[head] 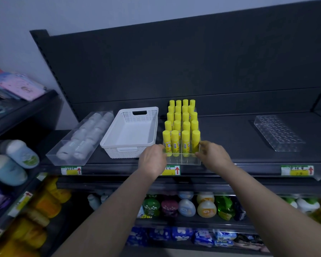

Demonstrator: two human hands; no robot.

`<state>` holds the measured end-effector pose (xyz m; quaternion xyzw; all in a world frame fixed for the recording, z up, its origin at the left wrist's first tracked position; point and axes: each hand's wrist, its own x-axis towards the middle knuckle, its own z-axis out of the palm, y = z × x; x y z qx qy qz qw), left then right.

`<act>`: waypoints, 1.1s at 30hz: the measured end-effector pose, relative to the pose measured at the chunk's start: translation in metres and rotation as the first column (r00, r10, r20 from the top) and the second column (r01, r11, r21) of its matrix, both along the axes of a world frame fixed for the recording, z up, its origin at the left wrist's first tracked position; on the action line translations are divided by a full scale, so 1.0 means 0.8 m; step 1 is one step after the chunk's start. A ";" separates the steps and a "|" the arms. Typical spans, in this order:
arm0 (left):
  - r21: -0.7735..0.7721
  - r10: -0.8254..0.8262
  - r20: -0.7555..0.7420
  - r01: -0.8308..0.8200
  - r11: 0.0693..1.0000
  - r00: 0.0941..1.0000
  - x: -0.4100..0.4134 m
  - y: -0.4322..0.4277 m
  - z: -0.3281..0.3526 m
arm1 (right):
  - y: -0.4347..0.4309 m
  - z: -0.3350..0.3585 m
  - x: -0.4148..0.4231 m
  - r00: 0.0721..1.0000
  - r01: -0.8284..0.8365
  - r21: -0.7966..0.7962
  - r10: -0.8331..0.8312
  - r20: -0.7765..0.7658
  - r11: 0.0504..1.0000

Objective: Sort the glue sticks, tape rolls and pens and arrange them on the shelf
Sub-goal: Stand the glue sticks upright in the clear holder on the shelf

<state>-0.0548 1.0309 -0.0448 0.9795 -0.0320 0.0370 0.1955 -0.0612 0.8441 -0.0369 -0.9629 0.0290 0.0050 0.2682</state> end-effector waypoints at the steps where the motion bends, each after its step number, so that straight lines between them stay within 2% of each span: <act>1: -0.002 -0.002 0.003 0.002 1.000 1.000 0.000 0.003 0.000 | 0.003 -0.001 0.001 1.000 0.003 0.010 -0.003 0.000 1.000; 8: 0.000 0.009 0.033 -0.009 1.000 0.999 0.000 0.028 -0.005 | 0.027 -0.003 0.004 1.000 0.007 0.027 -0.007 -0.006 1.000; 20: 0.006 0.018 -0.006 -0.017 1.000 1.000 0.003 0.058 -0.005 | 0.057 -0.004 0.015 1.000 0.000 0.008 0.000 -0.006 1.000; 30: 0.012 0.002 -0.039 -0.002 1.000 0.999 0.007 0.063 -0.004 | 0.060 0.001 0.012 0.997 -0.003 0.002 0.003 -0.072 1.000; 33: -0.049 0.023 -0.041 -0.025 0.998 0.999 0.006 0.073 0.005 | 0.062 0.017 0.011 0.997 -0.001 -0.128 -0.008 -0.071 0.992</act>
